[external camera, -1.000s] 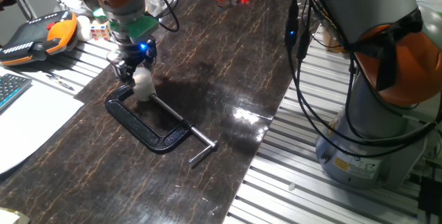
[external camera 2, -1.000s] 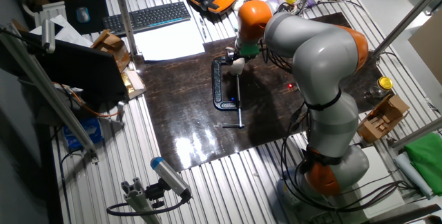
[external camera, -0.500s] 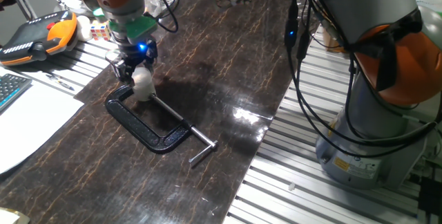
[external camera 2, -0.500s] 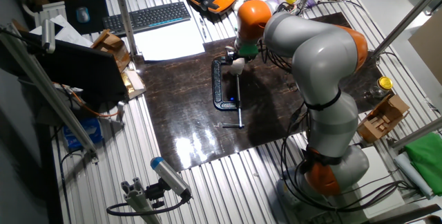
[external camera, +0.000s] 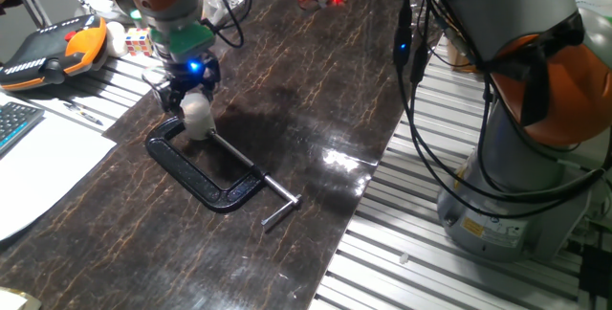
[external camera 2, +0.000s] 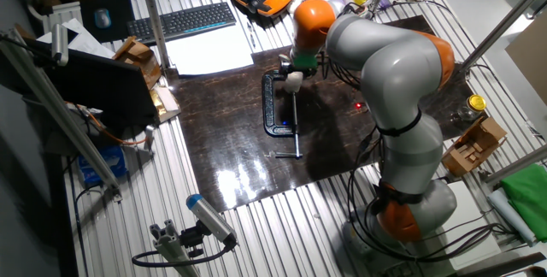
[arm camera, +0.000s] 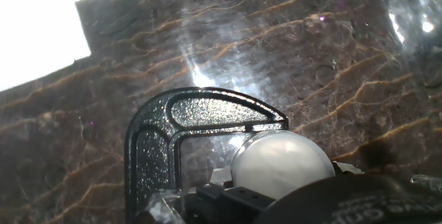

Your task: Screw the lid onto the jar

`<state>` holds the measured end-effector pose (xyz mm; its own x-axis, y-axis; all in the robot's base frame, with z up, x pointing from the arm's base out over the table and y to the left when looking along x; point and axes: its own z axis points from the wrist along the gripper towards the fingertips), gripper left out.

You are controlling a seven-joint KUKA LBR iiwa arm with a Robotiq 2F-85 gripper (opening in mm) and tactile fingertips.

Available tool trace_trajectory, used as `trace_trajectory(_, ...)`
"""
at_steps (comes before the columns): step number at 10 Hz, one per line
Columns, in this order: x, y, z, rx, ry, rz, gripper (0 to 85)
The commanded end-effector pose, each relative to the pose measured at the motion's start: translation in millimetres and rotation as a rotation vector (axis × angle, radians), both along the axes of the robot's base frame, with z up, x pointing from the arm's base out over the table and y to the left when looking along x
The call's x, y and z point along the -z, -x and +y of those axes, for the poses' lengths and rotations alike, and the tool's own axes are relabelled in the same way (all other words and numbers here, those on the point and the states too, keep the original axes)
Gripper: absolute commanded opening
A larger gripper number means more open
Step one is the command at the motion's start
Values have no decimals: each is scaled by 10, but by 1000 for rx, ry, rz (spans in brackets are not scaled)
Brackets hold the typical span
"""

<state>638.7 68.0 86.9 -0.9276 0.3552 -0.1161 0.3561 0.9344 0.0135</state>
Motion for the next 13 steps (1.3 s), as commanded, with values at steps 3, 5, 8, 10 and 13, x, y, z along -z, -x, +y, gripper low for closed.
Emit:
trace_trajectory(3, -1, 1, 1, 94, -6, 3, 687)
trace_trajectory(5, -4, 3, 2, 152, -11, 5, 687)
trace_trajectory(8, 5, 7, 4, 236, -21, 3, 687)
trace_trajectory(10, 11, 10, 4, 289, -21, 0, 683)
trace_trajectory(13, 16, 7, 4, 361, -30, 3, 687)
